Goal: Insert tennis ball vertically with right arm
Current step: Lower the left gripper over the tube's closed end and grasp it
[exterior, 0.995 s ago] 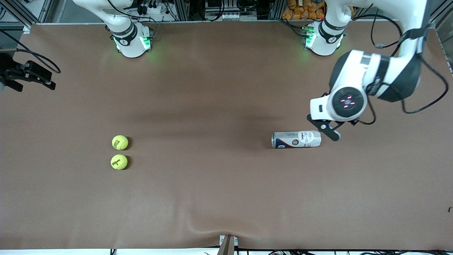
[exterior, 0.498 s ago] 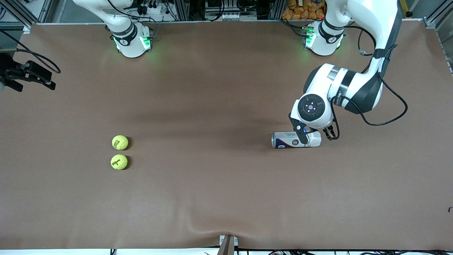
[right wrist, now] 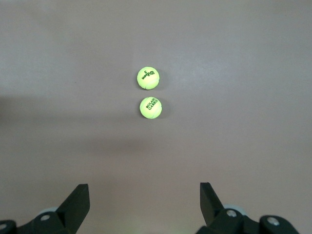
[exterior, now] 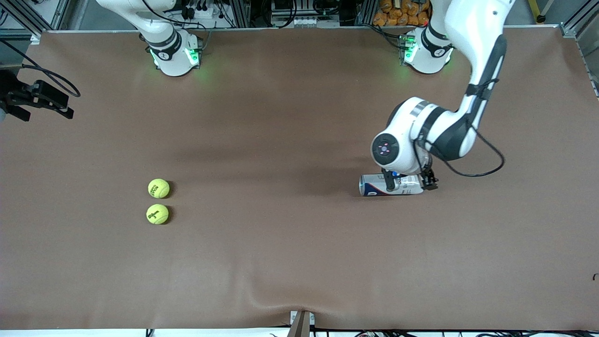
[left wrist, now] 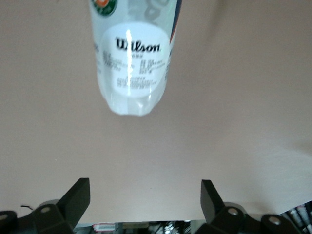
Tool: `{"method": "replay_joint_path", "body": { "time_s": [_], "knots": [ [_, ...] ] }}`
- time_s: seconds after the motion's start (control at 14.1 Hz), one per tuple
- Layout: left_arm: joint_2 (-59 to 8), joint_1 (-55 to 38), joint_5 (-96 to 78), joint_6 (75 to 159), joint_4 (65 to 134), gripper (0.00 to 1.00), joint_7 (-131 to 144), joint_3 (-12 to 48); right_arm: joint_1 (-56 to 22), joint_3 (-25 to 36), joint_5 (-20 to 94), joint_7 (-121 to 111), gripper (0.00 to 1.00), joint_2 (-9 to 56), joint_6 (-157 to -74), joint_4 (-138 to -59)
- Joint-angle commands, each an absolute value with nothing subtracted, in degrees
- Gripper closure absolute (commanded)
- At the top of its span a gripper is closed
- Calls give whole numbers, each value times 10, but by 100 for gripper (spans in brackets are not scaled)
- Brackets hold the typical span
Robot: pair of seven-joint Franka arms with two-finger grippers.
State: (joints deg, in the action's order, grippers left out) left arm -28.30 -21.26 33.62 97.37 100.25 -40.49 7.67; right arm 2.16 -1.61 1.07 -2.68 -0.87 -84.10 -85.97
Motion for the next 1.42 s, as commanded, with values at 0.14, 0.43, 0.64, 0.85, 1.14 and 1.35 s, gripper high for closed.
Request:
{"method": "replay_joint_path", "body": {
  "time_s": [0.14, 0.43, 0.64, 0.85, 1.14, 1.35],
  "knots": [
    [-318, -224, 398, 981, 1001, 0, -420, 79, 28, -19, 18, -34, 0, -17, -840, -867],
    [-331, -226, 402, 1001, 999, 0, -420, 85, 28, -19, 18, -34, 0, -17, -840, -867],
    [-344, -226, 402, 1021, 999, 0, -412, 87, 27, -19, 18, -34, 0, -17, -841, -867],
    [-355, -225, 402, 1036, 997, 0, -410, 86, 27, -20, 18, -34, 0, -18, -841, -867],
    [-360, -215, 402, 1060, 998, 0, -408, 86, 28, -20, 18, -34, 0, -17, -842, -867],
    [-372, -220, 403, 1069, 998, 0, -407, 86, 28, -20, 18, -34, 0, -17, -843, -867]
  ]
}}
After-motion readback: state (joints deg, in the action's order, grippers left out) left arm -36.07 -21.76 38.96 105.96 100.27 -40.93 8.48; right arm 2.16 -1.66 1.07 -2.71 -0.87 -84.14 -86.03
